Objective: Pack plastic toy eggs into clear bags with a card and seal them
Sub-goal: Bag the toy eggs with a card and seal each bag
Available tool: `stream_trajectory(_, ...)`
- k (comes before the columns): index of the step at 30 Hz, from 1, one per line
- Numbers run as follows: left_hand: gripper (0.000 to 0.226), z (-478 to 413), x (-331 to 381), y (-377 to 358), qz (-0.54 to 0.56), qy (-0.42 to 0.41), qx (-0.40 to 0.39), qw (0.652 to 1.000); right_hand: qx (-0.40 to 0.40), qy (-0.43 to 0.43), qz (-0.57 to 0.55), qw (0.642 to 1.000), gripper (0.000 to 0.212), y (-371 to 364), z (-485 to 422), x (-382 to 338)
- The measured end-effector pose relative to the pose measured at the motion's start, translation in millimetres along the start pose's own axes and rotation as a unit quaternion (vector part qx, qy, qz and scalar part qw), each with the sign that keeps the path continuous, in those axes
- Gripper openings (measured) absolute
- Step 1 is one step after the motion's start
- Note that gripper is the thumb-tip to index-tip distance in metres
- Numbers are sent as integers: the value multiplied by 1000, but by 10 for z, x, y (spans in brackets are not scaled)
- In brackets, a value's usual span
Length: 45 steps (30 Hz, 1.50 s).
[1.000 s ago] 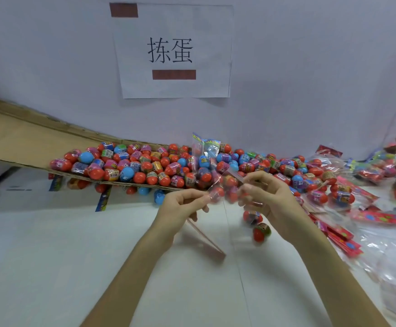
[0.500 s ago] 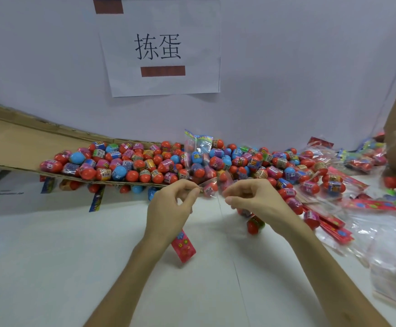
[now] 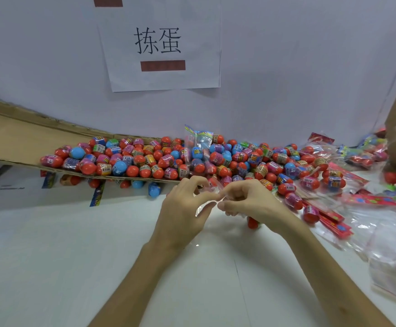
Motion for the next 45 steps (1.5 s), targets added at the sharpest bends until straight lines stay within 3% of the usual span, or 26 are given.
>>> stream_trajectory(4,7,14,-2,-4,3,4,-13,1000,8,-21,3,1000,11,4,-20,20)
stream_trajectory(10,8,43,47,-43,25,7,-33,999,113,33,64,991,15,60,-19,-23)
stream_trajectory(15,15,55,68,-111,29,31,-83,996,99,94,140,981,10,1,-7,-51)
stream_trajectory(18,23,43,47,-132,-9,23,-98,995,77,98,107,986,11,40,6,-62)
stream_trajectory(22,22,43,-13,-107,-35,44,-91,994,121,93,121,981,14,318,14,-61)
stream_trajectory(24,25,43,-34,-107,-44,61,-90,993,62,73,130,987,13,478,51,10)
stream_trajectory(27,26,46,-50,-122,-62,82,-99,990,-102,2,156,982,17,589,146,166)
stream_trajectory(29,28,45,-59,-123,-70,89,-104,988,-130,-37,195,971,22,600,156,258)
stream_trajectory(33,29,38,-61,-112,-73,92,-105,987,-50,-8,163,985,10,621,102,221)
stream_trajectory(38,31,47,-23,-129,-69,87,-120,987,161,124,29,979,22,653,119,-12)
stream_trajectory(45,32,82,13,-192,-56,63,-147,986,123,192,172,958,29,237,90,-97)
Point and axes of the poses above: each hand's wrist, its own z-axis away from the middle knuckle, its own y-axis out of the back of the hand, x = y × z, the point moved 3 cm from there along -z, towards the middle knuckle, and after that the axes turned 3 degrees about -z, right-handed, at the moved point
